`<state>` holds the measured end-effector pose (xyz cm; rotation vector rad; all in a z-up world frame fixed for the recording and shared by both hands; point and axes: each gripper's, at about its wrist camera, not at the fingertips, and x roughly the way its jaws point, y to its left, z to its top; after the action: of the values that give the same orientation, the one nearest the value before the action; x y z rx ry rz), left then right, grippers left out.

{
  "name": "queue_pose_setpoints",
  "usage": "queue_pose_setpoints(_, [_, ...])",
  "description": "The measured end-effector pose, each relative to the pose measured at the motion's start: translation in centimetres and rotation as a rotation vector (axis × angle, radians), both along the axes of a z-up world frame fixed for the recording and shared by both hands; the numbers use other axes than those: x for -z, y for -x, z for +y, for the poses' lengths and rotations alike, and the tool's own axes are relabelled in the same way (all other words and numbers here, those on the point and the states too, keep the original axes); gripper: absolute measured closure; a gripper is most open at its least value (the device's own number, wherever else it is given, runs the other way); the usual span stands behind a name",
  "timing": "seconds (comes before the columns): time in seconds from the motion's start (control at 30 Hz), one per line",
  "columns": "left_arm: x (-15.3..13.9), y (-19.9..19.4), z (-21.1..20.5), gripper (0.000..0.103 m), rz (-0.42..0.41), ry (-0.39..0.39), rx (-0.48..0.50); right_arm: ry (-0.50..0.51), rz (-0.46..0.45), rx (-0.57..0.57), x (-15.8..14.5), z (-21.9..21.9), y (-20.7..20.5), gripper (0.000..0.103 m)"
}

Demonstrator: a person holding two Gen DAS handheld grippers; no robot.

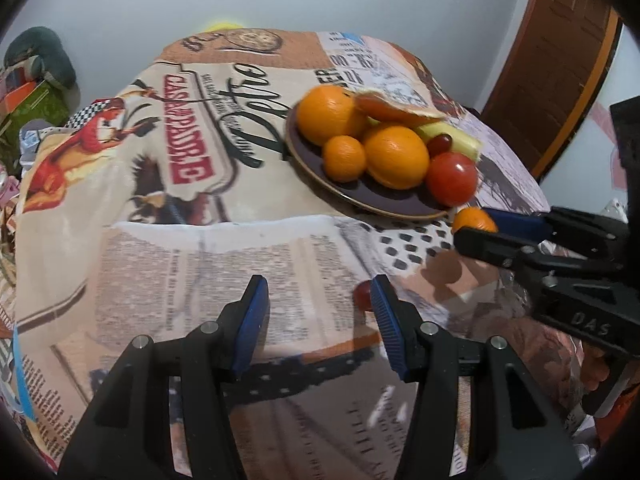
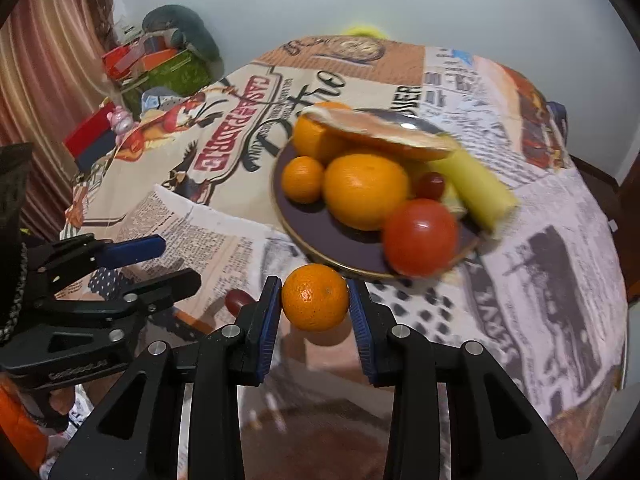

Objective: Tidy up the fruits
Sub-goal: 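Grasp the second small mandarin with the right gripper while the left gripper grasps the second date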

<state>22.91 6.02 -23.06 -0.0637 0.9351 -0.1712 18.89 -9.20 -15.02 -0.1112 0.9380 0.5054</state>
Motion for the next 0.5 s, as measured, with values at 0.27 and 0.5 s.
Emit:
queue_pose_setpoints(0.27, [1.7,-0.9,-2.7,0.051,0.057,0.003,0.048,-0.015,-0.001,0.033,-0.1,-2.6,0.3,0.071])
queue_pose_setpoints(0.5, [2.2,-1.3,-3.5,0.074,0.065,-0.013,0.055,-0.036,0.004,0.051,0.1,-4.0,0.3,0.071])
